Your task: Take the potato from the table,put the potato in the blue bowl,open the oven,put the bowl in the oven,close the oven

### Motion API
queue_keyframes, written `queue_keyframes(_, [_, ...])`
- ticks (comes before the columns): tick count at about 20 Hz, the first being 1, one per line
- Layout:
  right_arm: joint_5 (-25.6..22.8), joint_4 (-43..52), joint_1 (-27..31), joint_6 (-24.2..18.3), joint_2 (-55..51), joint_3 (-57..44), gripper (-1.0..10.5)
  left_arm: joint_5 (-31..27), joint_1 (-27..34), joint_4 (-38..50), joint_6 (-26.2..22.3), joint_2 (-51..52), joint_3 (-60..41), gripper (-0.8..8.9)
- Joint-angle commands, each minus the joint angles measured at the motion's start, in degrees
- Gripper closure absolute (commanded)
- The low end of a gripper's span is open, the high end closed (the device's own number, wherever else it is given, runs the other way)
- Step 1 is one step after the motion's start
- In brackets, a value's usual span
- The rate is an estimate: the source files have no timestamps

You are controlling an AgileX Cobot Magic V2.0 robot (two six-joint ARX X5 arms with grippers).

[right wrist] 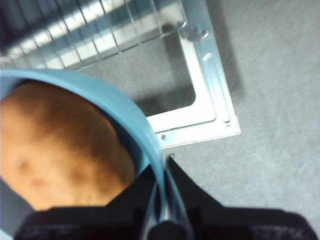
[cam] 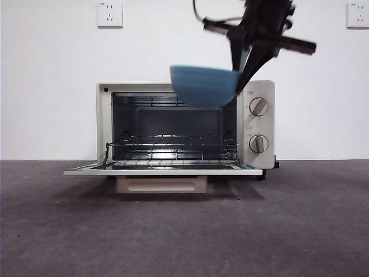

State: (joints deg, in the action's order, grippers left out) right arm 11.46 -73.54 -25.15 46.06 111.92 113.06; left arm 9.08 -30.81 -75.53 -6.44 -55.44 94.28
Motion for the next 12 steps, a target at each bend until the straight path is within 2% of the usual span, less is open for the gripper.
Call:
queue_keyframes(1, [-0.09, -2.64, 0.07, 2.51, 4.44, 4.33, 9.6, -0.11, 0.11, 0.17, -0.66, 0.68, -0.13, 8.19])
queue_keyframes(4, [0.42, -4.07, 0.07, 6.38, 8.46, 8.83, 9.6, -0.11, 0.11, 0.20, -0.66, 0.85, -0.13, 8.19])
queue_keyframes(6, [0.81, -3.56, 0.07, 7.15, 9.99, 10.75, 9.6, -0.11, 0.11, 0.17, -0.66, 0.87, -0.13, 8.19])
queue_keyframes(12, [1.99, 1.44, 0.11, 13.05, 12.87, 11.45, 9.6, -0.11, 0.09, 0.17, -0.66, 0.94, -0.13, 8.19])
